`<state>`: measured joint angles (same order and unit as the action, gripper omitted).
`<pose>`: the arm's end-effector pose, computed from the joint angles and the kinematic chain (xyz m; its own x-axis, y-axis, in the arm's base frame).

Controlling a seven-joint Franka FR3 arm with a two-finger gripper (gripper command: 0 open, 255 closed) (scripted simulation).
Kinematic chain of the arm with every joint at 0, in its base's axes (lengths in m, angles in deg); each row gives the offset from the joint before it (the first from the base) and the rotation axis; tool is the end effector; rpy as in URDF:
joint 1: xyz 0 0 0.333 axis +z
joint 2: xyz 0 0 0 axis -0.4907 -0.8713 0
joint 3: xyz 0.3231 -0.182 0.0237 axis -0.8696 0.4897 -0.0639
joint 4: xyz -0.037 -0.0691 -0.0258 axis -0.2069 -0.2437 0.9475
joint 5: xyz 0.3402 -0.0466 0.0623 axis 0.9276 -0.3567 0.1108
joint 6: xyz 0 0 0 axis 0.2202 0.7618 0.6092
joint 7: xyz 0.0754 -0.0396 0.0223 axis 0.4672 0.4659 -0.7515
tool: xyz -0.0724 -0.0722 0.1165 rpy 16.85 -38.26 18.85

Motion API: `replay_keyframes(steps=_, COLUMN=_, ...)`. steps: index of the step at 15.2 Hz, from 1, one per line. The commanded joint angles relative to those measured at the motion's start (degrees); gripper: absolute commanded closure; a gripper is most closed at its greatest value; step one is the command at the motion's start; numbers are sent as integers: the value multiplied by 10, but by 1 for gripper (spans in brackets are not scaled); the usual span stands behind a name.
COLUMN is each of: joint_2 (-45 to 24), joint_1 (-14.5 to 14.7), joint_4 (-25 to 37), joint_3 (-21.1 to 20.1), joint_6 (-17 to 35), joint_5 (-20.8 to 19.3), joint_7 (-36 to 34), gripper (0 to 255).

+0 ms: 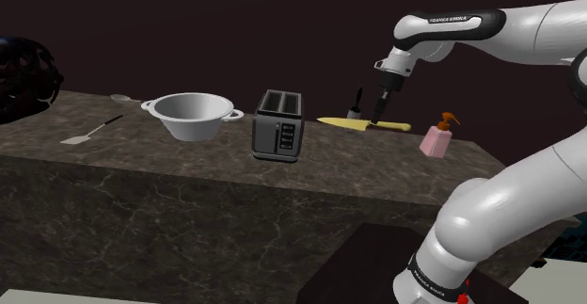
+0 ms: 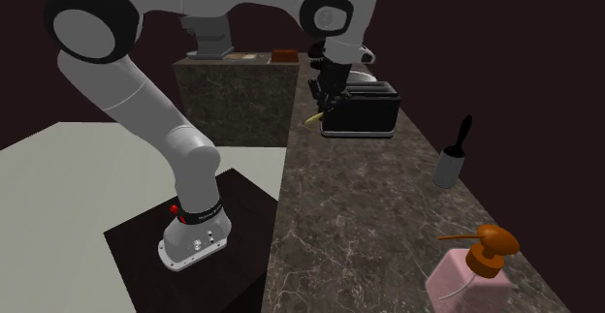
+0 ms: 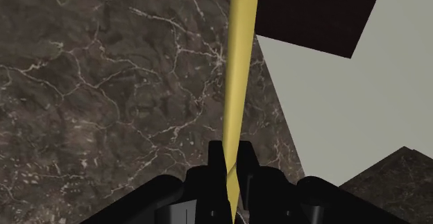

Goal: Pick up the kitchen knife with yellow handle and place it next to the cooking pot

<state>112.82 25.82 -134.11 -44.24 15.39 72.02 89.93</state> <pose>0.2825 -0.1992 0.5517 0.9674 0.2403 0.0803 0.2530 -0.9327 -0.2570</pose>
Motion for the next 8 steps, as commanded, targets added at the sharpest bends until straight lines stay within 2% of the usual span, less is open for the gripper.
replay_keyframes(steps=1, joint_2=-12, joint_1=13, joint_4=5, joint_3=-17, joint_6=10, joint_5=15, joint_7=-24, gripper=255)
replay_keyframes(steps=8, joint_2=-66, joint_1=57, joint_4=35, joint_3=-71, joint_6=43, joint_5=62, joint_7=-96, gripper=255)
